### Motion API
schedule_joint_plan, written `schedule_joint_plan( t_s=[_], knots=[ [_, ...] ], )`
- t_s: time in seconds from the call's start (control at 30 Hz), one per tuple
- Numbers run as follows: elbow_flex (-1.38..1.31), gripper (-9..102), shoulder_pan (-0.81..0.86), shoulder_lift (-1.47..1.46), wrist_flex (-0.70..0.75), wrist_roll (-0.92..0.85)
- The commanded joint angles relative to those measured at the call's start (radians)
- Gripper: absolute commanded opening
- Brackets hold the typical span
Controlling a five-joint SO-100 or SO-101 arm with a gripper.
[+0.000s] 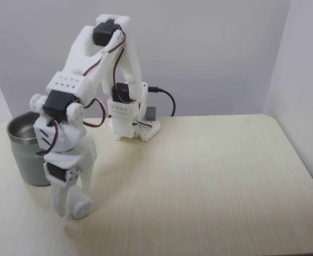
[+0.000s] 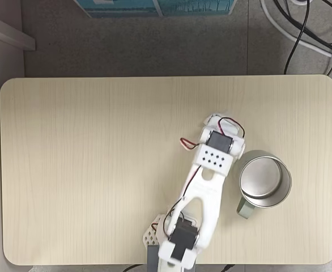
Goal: Grasp a dressing and put it in the cup.
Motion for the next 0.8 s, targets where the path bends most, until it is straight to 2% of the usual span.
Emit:
schedule_joint_plan(
  t_s=[0.0,0.27,0.43,0.57,0.77],
  knots=[
    [0.043,23,0.012,0.012,-0.011,-0.011],
    [0.041,2,0.02,0.014,-0.012,-0.054],
    [0.035,0,0.037,-0.081,0.018,-0.028],
    [0.097,0,0.038,-0.186,0.133,-0.02],
    [0.33,0,0.058,-0.285,0.374,-0.02]
  ],
)
